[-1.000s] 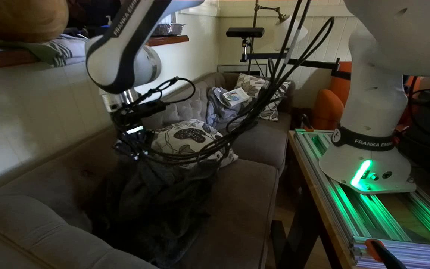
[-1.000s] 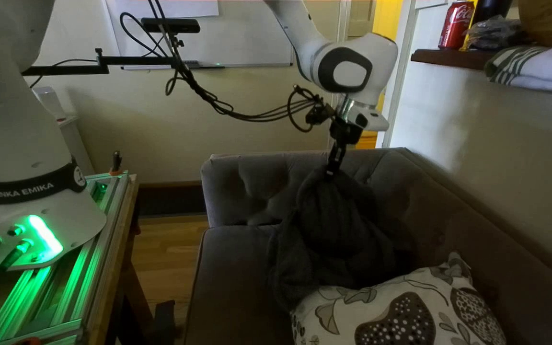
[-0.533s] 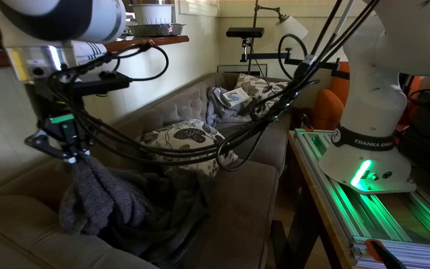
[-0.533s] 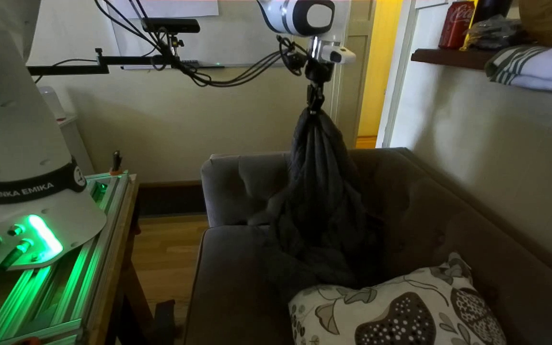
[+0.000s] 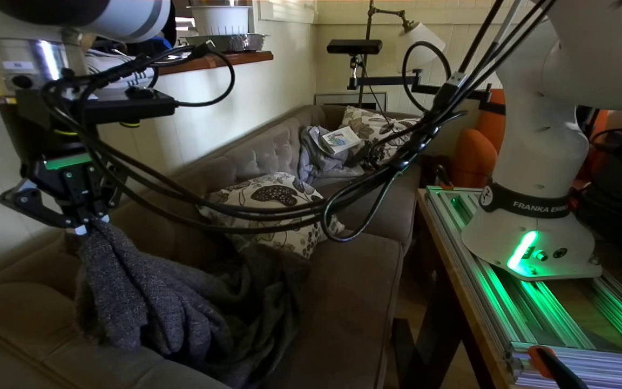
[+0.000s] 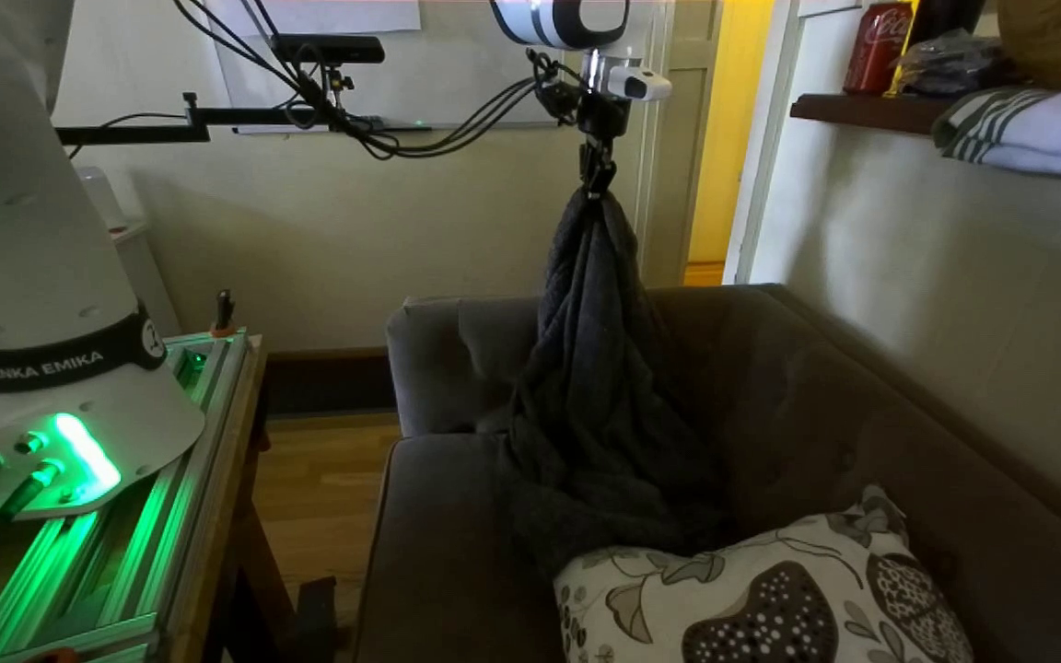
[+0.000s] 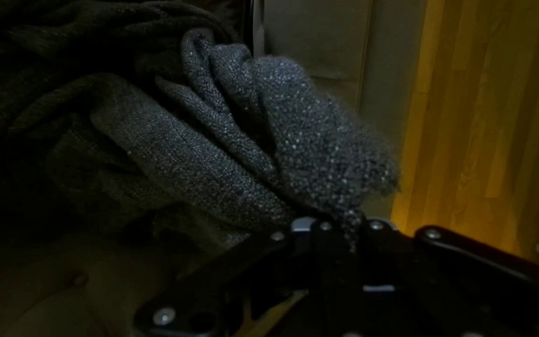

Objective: Put the blanket on the left armrest of the chair

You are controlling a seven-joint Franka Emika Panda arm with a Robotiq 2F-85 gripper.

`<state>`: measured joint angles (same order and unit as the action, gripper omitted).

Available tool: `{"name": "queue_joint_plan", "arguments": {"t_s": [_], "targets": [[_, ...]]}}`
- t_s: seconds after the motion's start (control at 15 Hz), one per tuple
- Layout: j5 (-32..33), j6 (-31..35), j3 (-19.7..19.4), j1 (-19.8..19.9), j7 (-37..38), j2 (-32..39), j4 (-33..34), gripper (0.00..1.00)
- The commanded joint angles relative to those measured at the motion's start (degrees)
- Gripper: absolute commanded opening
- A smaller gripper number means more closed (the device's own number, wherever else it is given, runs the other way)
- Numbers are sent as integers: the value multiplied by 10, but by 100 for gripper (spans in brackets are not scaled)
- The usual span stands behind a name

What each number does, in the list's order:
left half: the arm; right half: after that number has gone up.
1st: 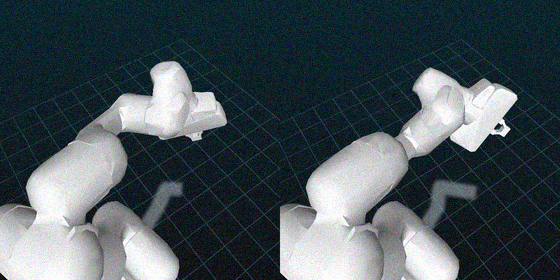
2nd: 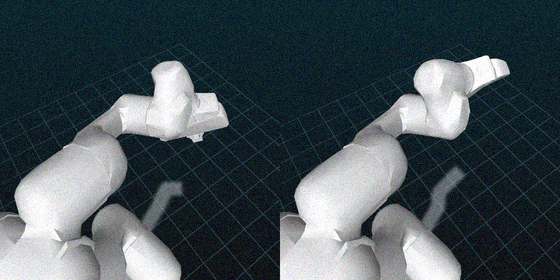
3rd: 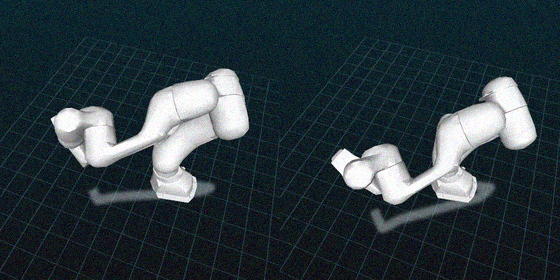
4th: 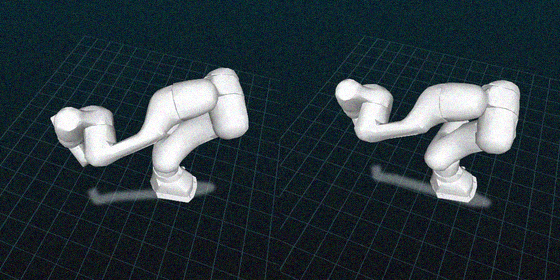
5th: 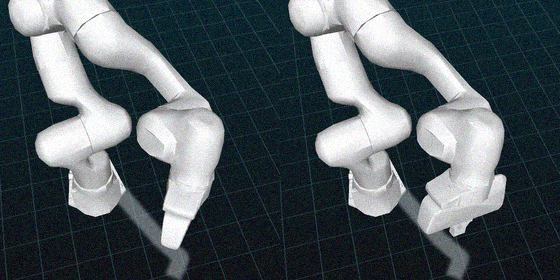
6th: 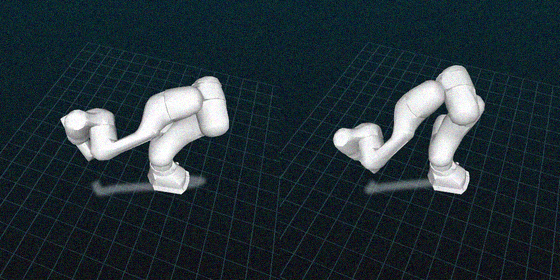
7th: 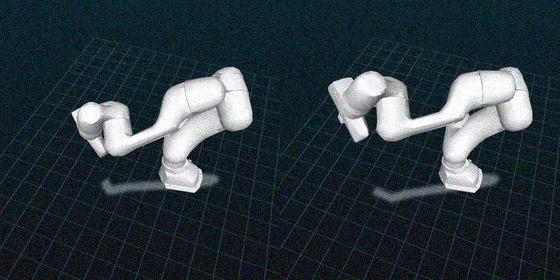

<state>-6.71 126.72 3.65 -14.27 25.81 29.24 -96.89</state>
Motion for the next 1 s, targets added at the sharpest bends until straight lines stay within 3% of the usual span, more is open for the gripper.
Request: {"name": "queue_joint_plan", "arguments": {"t_s": [0.0, 0.07, 0.87, 0.93], "targets": [[21, -17, 9, -10, -26, 35, 66, 2], [31, -24, 18, -23, -39, 59, 122, 2], [152, -119, 49, -159, -203, 182, 439, 2], [136, -100, 39, -142, -173, 138, 348, 6]]}}
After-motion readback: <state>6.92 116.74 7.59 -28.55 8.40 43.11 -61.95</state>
